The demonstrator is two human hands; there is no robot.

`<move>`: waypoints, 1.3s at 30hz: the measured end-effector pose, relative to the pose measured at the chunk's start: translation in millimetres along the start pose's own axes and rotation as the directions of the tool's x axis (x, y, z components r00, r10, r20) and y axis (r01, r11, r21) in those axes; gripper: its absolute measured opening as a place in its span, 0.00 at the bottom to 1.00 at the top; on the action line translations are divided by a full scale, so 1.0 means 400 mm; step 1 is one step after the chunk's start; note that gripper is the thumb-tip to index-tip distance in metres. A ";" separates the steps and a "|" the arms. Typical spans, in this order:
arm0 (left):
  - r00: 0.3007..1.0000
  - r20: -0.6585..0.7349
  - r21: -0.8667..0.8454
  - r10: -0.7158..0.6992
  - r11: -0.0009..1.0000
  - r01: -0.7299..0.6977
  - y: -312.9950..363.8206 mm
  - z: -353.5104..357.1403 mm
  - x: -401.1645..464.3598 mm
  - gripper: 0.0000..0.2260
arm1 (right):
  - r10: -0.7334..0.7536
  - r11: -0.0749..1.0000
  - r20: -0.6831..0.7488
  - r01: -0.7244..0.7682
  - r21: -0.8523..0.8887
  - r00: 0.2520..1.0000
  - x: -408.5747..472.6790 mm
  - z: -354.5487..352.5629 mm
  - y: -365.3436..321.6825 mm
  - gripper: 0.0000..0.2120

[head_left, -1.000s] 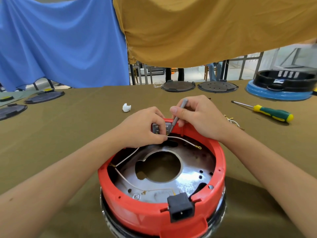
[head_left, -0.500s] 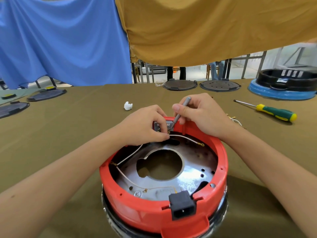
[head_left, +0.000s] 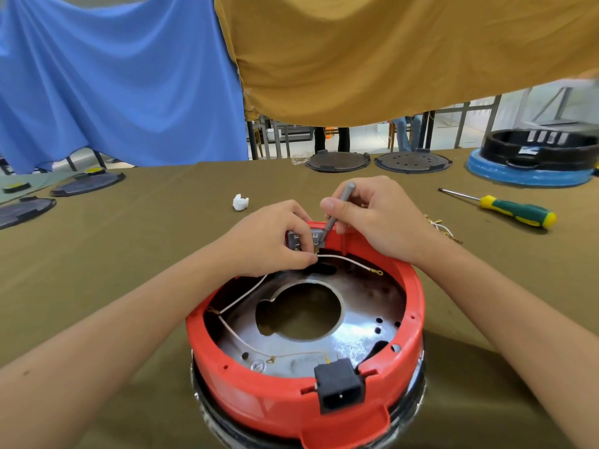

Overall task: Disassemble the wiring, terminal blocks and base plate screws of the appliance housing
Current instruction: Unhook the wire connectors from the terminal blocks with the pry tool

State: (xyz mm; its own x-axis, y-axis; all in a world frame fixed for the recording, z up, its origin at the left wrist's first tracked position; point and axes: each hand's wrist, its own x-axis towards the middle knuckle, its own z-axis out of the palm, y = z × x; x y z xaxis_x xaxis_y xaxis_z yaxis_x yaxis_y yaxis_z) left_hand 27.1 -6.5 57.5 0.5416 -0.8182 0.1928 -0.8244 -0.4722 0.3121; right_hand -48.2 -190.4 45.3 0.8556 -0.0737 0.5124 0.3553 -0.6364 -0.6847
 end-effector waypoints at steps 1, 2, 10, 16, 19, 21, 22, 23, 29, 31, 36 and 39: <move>1.000 0.000 -0.004 0.000 1.000 0.000 0.001 0.000 0.000 0.03 | -0.036 0.999 0.004 0.037 -0.037 0.999 -0.002 -0.001 -0.004 0.11; 1.000 -0.001 -0.007 -0.002 1.000 0.002 0.002 0.001 -0.001 0.03 | -0.062 0.996 0.015 0.063 -0.063 0.998 -0.003 -0.003 -0.008 0.10; 1.000 -0.018 -0.003 0.005 1.000 -0.005 -0.003 0.003 0.002 0.04 | -0.027 0.999 0.041 0.028 -0.031 0.999 0.005 -0.004 -0.001 0.11; 1.000 -0.026 0.003 0.002 1.000 -0.002 -0.004 0.004 0.002 0.04 | 0.065 0.995 0.027 -0.067 0.074 0.998 0.014 0.004 0.011 0.14; 1.000 -0.009 -0.014 0.007 1.000 -0.007 -0.001 0.001 0.001 0.03 | 0.084 0.992 0.021 -0.086 0.097 0.996 0.013 0.003 0.012 0.13; 1.000 0.002 -0.021 0.013 1.000 -0.013 0.001 -0.001 0.001 0.03 | 0.081 0.992 0.017 -0.082 0.096 0.997 0.011 0.002 0.010 0.13; 1.000 0.006 -0.021 0.016 1.000 -0.016 0.002 -0.002 0.000 0.03 | 0.074 0.994 0.016 -0.075 0.084 0.997 0.010 0.002 0.008 0.13; 1.000 0.009 -0.022 0.017 1.000 -0.017 0.003 -0.003 -0.001 0.03 | 0.064 0.996 0.016 -0.065 0.064 0.998 0.008 0.002 0.005 0.13; 1.000 0.008 -0.022 0.006 1.000 -0.006 0.004 -0.002 -0.003 0.03 | 0.023 1.000 0.026 -0.022 -0.014 0.999 0.001 -0.002 -0.005 0.12; 1.000 -0.011 -0.017 -0.006 1.000 0.006 0.002 0.000 -0.001 0.03 | 0.031 1.000 0.020 -0.030 -0.007 0.999 0.002 0.000 -0.004 0.12; 1.000 -0.012 -0.014 -0.004 1.000 0.004 0.002 0.001 0.000 0.04 | 0.058 0.998 0.019 -0.058 0.019 0.998 0.007 0.004 -0.002 0.13; 1.000 0.017 -0.025 0.010 1.000 -0.010 0.000 -0.001 -0.001 0.03 | 0.113 0.990 0.035 -0.116 0.078 0.993 0.009 0.001 0.003 0.16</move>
State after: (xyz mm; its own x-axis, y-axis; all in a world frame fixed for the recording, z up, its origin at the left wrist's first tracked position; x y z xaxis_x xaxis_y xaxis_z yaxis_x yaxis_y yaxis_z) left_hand 26.8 -6.1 58.0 0.5302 -0.8286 0.1798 -0.8253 -0.4557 0.3336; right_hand -44.4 -191.0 46.0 0.9031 -0.1181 0.4129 0.2820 -0.5621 -0.7775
